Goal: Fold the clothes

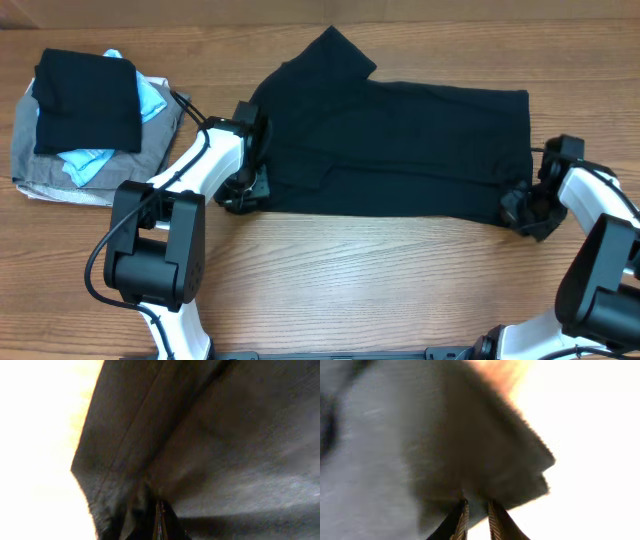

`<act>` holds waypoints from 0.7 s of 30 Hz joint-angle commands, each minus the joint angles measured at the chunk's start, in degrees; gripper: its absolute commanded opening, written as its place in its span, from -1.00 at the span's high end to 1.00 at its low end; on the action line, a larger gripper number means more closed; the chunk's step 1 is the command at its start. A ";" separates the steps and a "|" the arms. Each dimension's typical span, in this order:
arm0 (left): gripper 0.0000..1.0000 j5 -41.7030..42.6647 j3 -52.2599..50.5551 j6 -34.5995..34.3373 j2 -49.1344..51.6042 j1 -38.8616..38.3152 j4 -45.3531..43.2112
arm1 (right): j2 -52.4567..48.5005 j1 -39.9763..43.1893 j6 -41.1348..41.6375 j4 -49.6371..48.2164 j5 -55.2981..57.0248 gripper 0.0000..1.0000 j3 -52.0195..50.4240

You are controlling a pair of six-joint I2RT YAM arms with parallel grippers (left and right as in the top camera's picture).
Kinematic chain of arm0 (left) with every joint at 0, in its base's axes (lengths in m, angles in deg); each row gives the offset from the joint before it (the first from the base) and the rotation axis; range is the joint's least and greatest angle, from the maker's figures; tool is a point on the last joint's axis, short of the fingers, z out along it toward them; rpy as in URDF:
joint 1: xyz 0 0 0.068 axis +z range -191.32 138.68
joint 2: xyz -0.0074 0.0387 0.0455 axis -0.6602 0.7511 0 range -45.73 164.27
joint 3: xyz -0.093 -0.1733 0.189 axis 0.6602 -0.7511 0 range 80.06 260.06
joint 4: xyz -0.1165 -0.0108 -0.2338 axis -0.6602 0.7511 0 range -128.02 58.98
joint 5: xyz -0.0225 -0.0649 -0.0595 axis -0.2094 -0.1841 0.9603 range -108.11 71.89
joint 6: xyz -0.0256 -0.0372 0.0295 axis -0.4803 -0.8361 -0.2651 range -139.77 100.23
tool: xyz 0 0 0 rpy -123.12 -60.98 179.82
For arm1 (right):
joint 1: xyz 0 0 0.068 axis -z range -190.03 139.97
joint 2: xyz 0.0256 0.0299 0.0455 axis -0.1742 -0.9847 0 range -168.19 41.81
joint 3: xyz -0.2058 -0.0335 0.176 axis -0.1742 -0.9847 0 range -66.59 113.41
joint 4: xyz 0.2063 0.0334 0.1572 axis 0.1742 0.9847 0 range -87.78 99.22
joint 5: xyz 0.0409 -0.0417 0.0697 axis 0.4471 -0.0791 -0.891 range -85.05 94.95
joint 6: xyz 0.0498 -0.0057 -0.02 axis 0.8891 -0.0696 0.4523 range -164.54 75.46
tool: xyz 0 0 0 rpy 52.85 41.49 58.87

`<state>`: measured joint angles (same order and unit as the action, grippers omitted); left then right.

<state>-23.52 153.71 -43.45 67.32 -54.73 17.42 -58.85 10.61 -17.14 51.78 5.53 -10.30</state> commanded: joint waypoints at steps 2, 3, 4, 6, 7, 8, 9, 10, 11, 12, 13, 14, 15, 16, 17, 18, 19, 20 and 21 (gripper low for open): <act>0.92 -0.52 -0.37 -0.79 0.20 0.04 3.23 | -1.97 4.50 1.31 0.44 6.08 0.63 -0.50; 0.92 -0.46 -0.37 -0.79 0.20 0.04 3.96 | -1.97 5.22 1.29 0.50 6.03 0.63 -0.28; 0.92 -0.39 -0.37 -0.79 0.20 0.04 4.66 | -1.97 5.86 1.29 0.66 5.95 0.63 0.00; 0.92 -0.35 -0.37 -0.76 0.17 0.04 4.98 | -1.95 6.93 1.31 2.10 5.81 0.63 1.29; 0.92 -0.31 -0.33 -0.79 0.17 0.04 4.87 | -1.95 7.26 1.31 2.84 5.81 0.65 2.10; 0.92 -0.11 -0.20 -0.79 0.11 0.04 4.68 | -1.95 7.43 1.31 3.54 5.77 0.70 3.02; 0.92 0.37 0.15 -0.76 0.00 0.04 4.61 | -1.95 7.45 1.29 4.28 5.38 0.73 4.31; 0.92 0.85 0.66 -0.76 -0.24 0.04 4.63 | -1.95 7.45 1.25 5.05 4.50 0.74 5.53; 0.92 1.18 1.31 -0.79 -0.44 0.04 4.76 | -1.95 7.45 0.83 5.99 3.23 0.76 6.93; 0.92 1.66 2.38 -0.76 -0.92 0.04 5.11 | -1.95 7.45 0.24 7.19 1.31 0.76 8.87; 0.92 2.01 3.26 -0.76 -1.29 0.04 5.44 | -1.95 7.43 -0.48 8.13 -0.13 0.76 10.40; 0.92 2.32 4.72 -0.76 -1.92 0.04 5.99 | -1.95 7.26 -1.51 9.51 -2.10 0.77 12.70; 0.92 2.49 6.16 -0.79 -2.54 0.04 6.60 | -1.95 7.06 -2.29 10.62 -3.58 0.77 14.71; 0.92 2.49 7.67 -0.79 -3.21 0.04 7.39 | -1.95 6.75 -2.38 11.85 -4.42 0.77 16.79; 0.92 2.47 9.51 -0.79 -4.07 0.04 8.24 | -1.95 6.34 -2.38 13.42 -5.11 0.77 19.21; 0.92 2.47 10.80 -0.79 -4.70 0.04 8.83 | -1.95 5.90 -2.40 14.75 -5.92 0.77 21.18; 0.92 2.49 12.57 -0.79 -5.51 0.04 9.53 | -1.90 5.27 -2.45 16.20 -6.69 0.77 22.97; 0.92 2.49 13.99 -0.79 -6.10 0.04 10.10 | -1.90 4.33 -3.52 17.70 -7.65 0.77 24.79; 0.92 2.47 15.28 -0.79 -6.54 0.04 10.51 | -1.90 3.30 -5.38 18.64 -9.07 0.77 26.01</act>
<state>-21.75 164.37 -43.60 64.81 -54.73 27.15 -61.13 16.34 -19.24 68.92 1.18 11.75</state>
